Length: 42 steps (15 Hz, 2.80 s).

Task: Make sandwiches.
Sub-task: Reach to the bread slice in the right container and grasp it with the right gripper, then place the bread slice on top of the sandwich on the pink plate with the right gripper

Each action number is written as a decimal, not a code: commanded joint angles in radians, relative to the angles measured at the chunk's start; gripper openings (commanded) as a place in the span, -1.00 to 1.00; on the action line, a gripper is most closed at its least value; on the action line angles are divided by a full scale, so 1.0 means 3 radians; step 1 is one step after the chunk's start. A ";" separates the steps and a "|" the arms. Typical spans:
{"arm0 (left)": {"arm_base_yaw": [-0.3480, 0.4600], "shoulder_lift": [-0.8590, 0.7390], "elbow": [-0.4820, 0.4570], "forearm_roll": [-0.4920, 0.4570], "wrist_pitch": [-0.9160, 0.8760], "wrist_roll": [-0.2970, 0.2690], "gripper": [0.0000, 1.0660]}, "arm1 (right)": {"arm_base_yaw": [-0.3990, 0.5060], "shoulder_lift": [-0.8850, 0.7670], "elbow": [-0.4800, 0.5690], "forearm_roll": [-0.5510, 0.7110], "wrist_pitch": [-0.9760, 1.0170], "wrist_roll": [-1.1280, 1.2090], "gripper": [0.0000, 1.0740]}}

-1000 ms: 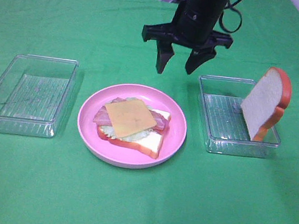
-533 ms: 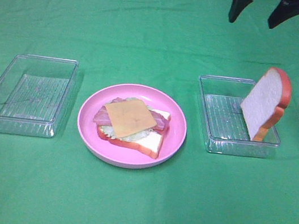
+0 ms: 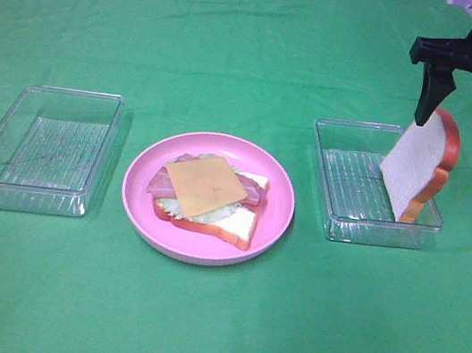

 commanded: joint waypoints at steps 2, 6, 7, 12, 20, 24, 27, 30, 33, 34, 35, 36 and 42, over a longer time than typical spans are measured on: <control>-0.0007 -0.0063 0.0010 -0.0023 -0.0030 0.0000 0.40 | -0.0007 0.0110 0.0043 0.0033 -0.0060 -0.0063 0.40; -0.0007 -0.0063 0.0010 -0.0023 -0.0030 0.0000 0.40 | -0.0007 0.0290 0.0043 0.0033 -0.0203 -0.0133 0.33; -0.0007 -0.0063 0.0010 -0.0023 -0.0030 0.0000 0.40 | -0.0007 0.0307 0.0043 0.0023 -0.0210 -0.0147 0.23; -0.0007 -0.0063 0.0010 -0.0023 -0.0030 0.0000 0.40 | -0.0007 0.0317 0.0043 -0.0083 -0.0217 -0.0147 -0.82; -0.0007 -0.0063 0.0010 -0.0023 -0.0030 0.0000 0.40 | -0.0007 -0.0117 0.0043 0.0257 -0.0193 -0.0253 -1.00; -0.0007 -0.0063 0.0010 -0.0023 -0.0030 0.0000 0.40 | 0.0000 -0.0340 0.0067 0.1000 -0.0193 -0.0517 -1.00; -0.0007 -0.0063 0.0010 -0.0023 -0.0030 0.0000 0.40 | 0.0093 -0.0357 0.0400 0.1907 -0.0380 -0.0897 -1.00; -0.0007 -0.0063 0.0010 -0.0023 -0.0030 0.0000 0.40 | 0.0423 -0.0353 0.0833 0.2557 -0.0913 -0.1187 -1.00; -0.0007 -0.0063 0.0010 -0.0023 -0.0030 0.0000 0.40 | 0.0707 -0.0307 0.1107 0.2863 -0.1453 -0.1190 -1.00; -0.0007 -0.0063 0.0010 -0.0023 -0.0030 0.0000 0.40 | 0.0770 -0.0260 0.1147 0.2957 -0.1563 -0.1190 -1.00; -0.0007 -0.0063 0.0010 -0.0023 -0.0030 0.0000 0.40 | 0.0827 -0.0183 0.1147 0.3020 -0.1597 -0.1187 -1.00; -0.0007 -0.0063 0.0010 -0.0023 -0.0030 0.0000 0.40 | 0.0840 -0.0160 0.1147 0.3047 -0.1600 -0.1187 -1.00; -0.0007 -0.0063 0.0010 -0.0023 -0.0030 0.0000 0.40 | 0.0860 0.0323 0.1150 0.3443 -0.1563 -0.1190 -1.00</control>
